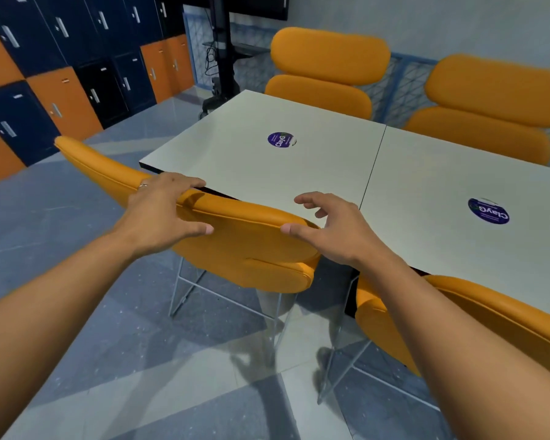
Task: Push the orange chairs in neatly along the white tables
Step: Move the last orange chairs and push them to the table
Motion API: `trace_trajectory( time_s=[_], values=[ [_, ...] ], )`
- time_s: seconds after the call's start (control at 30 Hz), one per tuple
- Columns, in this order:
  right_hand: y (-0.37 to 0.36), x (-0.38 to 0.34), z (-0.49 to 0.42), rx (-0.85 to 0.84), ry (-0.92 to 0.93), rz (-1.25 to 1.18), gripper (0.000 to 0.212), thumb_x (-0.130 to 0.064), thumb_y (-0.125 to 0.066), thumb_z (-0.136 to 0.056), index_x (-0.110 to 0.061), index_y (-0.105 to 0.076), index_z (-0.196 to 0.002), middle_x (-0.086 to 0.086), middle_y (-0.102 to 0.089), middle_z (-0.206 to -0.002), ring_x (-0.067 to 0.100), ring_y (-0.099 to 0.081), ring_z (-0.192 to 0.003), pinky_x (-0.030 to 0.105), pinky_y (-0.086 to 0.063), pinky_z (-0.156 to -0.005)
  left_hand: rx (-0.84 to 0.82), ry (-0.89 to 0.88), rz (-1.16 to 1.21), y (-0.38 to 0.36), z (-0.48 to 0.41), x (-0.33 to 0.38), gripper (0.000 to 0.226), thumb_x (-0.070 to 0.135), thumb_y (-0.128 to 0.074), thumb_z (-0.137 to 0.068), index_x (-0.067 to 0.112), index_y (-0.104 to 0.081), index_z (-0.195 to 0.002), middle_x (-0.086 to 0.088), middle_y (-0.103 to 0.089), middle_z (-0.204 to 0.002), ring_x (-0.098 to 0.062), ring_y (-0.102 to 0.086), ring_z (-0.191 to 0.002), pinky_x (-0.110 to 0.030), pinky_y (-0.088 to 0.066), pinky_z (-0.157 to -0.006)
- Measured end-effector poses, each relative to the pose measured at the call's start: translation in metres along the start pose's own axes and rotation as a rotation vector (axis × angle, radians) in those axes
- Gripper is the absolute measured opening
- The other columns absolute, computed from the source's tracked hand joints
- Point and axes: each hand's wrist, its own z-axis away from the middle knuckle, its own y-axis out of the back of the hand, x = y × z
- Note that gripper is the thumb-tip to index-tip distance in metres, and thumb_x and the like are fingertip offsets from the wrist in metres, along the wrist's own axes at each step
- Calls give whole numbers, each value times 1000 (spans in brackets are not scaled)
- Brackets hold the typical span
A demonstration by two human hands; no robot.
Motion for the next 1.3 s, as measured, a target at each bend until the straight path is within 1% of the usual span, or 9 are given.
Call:
trace_trajectory(
  time_s=[0.1,0.23,0.33,0.43,0.6,0.83,1.03,1.2,1.3],
  values=[
    [-6,-3,-12,-45,-22,-19,69,-73,-71,-73,-45,-53,-134,-11,-57,-133,13,-53,-117,30,-44,-84,-36,-21,-61,0,-15,-16,90,55,-80,-64,34,-41,-142,-1,-42,-148,-27,-32,-137,-55,-30,-109],
    [-15,-12,-22,-115,-68,-32,76,-75,-71,-70,-42,-54,-136,-10,-59,-132,15,-55,-117,35,-51,-90,-95,-60,-133,-4,-35,-39,93,60,-78,-63,35,-39,-143,1,-43,-148,-26,-29,-140,-57,-26,-111],
    [-25,-20,-27,-136,-97,3,73,-75,-70,-71,-38,-58,-133,-9,-61,-129,15,-57,-113,33,-52,-88,-150,-94,-143,-4,-51,-57,86,63,-76,-63,37,-44,-139,2,-51,-140,-27,-32,-138,-57,-21,-111],
    [-37,-34,-28,-132,-149,60,72,-77,-69,-70,-35,-61,-129,-9,-64,-121,17,-59,-108,41,-54,-92,-197,-157,-150,-2,-64,-74,72,66,-72,-64,42,-51,-128,6,-60,-123,-24,-43,-126,-55,-22,-108],
    [-61,-61,-32,-31,-236,346,72,-85,-63,-67,-40,-60,-124,-14,-67,-113,18,-59,-108,46,-42,-100,-229,-232,-145,9,-80,-108,67,71,-70,-62,44,-53,-121,12,-63,-115,-23,-49,-118,-55,-24,-106],
    [-103,-93,-39,135,-371,621,88,-94,-57,-54,-40,-58,-124,-7,-63,-113,24,-52,-113,48,-35,-95,-201,-323,-172,18,-95,-156,76,75,-69,-58,45,-49,-125,8,-62,-117,-26,-49,-120,-56,-17,-109],
    [-97,-96,-45,109,-425,614,95,-96,-59,-47,-41,-58,-124,-8,-62,-108,23,-53,-110,45,-35,-91,-126,-313,-269,16,-101,-171,80,75,-73,-52,40,-53,-121,2,-61,-114,-31,-48,-118,-51,-22,-103],
    [-79,-88,-40,4,-387,463,82,-81,-75,-54,-37,-59,-120,-8,-61,-101,20,-55,-101,43,-40,-94,-87,-285,-341,10,-103,-166,92,79,-73,-43,31,-57,-119,0,-61,-113,-31,-49,-113,-47,-27,-95],
    [-71,-81,-38,5,-393,415,72,-76,-80,-55,-35,-62,-111,-9,-62,-93,18,-59,-93,36,-43,-82,-79,-292,-364,11,-106,-166,93,81,-72,-39,31,-60,-116,0,-62,-108,-31,-51,-108,-44,-28,-90]
  ],
)
